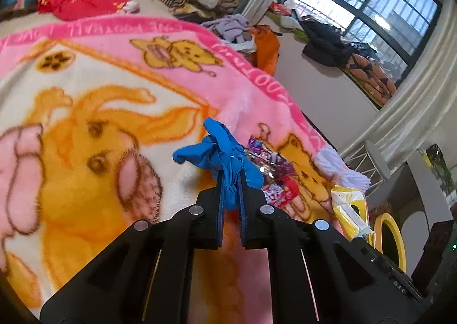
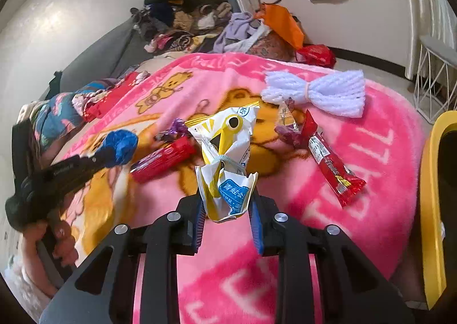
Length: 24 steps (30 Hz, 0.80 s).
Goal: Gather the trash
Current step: 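Grasp the blue glove with the left tool while the right tool grasps the yellow wrapper, then carry the blue glove and yellow wrapper with both tools over the yellow bin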
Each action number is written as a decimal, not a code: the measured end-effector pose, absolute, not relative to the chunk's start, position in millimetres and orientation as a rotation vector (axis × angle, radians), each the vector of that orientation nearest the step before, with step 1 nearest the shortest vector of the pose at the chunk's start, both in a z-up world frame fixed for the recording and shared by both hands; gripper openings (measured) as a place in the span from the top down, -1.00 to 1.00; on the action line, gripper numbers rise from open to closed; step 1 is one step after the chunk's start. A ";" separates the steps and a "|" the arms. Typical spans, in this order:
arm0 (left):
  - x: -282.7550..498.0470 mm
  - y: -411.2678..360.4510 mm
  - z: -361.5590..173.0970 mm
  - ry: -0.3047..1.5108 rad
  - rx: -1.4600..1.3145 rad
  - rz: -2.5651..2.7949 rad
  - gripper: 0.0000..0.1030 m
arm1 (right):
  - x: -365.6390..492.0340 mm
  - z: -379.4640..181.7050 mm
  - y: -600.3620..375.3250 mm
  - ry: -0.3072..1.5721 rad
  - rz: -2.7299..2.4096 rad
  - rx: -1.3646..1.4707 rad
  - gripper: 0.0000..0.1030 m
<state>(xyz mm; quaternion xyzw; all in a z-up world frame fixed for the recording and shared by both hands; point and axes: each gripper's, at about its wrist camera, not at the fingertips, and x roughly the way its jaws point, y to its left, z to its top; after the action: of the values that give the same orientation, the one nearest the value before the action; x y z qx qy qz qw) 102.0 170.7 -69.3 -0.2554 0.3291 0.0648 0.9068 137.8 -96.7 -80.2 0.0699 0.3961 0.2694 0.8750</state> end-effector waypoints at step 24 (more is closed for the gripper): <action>90.8 113.8 -26.7 0.641 -0.403 0.027 0.91 | 105.1 -54.5 -124.8 0.738 0.534 0.090 0.50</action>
<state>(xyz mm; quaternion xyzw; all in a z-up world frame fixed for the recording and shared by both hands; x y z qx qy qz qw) 90.8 113.8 -26.7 -0.1968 0.3129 0.0132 0.9291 105.1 -124.8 -54.5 0.0437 0.3561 0.2577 0.8972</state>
